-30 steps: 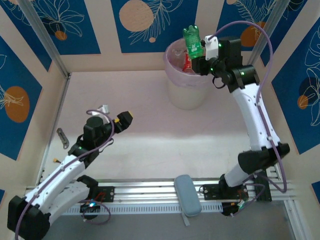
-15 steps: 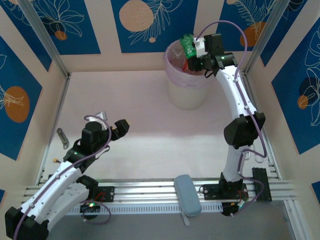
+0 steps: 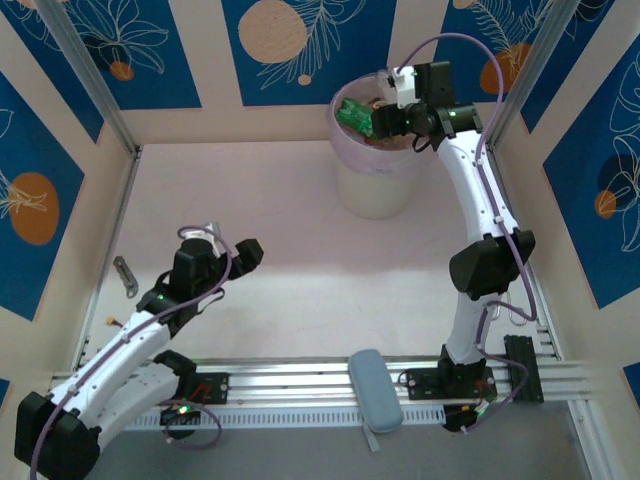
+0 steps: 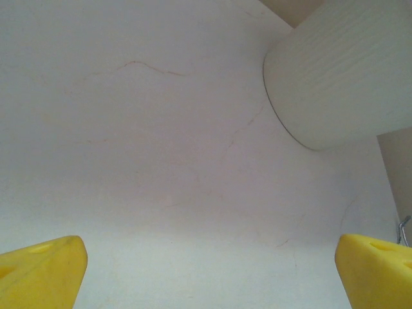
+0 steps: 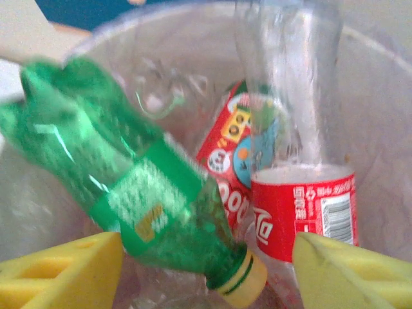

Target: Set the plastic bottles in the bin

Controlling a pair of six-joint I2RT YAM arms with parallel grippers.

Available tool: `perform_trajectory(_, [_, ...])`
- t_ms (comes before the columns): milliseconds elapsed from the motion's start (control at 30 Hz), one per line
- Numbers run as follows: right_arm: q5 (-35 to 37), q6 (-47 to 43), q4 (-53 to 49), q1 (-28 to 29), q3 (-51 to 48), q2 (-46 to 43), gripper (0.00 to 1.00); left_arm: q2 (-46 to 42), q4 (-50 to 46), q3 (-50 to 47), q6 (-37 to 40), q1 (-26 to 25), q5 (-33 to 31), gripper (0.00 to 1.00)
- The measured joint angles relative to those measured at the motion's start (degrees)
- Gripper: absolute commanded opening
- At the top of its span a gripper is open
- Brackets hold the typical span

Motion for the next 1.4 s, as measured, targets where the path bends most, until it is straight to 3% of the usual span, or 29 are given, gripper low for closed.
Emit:
perform_trajectory(467, [-5.7,4.83,5.31,1.7,4.63,8.55,0.54,-3.39,-1.11,0.63,0.22,0.0,-0.02,0.98])
perform_trajectory(733, [-6.12,5.03,6.43,1.53,4.35,9.44,0.58,-4.28,-4.02,1.44,2.05,0.04,-1.73,0.98])
perform_trajectory(1033, [-6.34,4.85,2.6,1.53,13.92,7.63,0.66,1.97,-8.44,12.41,11.32,0.15,-6.34,1.0])
perform_trajectory(1133, [-6.29,4.87,2.64,1.66,9.35,2.32,0.67,3.63,-10.21,14.91,15.32,0.15,-9.07,1.0])
perform_trajectory(1400, [-5.51,6.4,9.77,8.17,-21.94,-24.24,0.69,5.51,-14.64,16.98,23.41,0.2,-15.63,1.0])
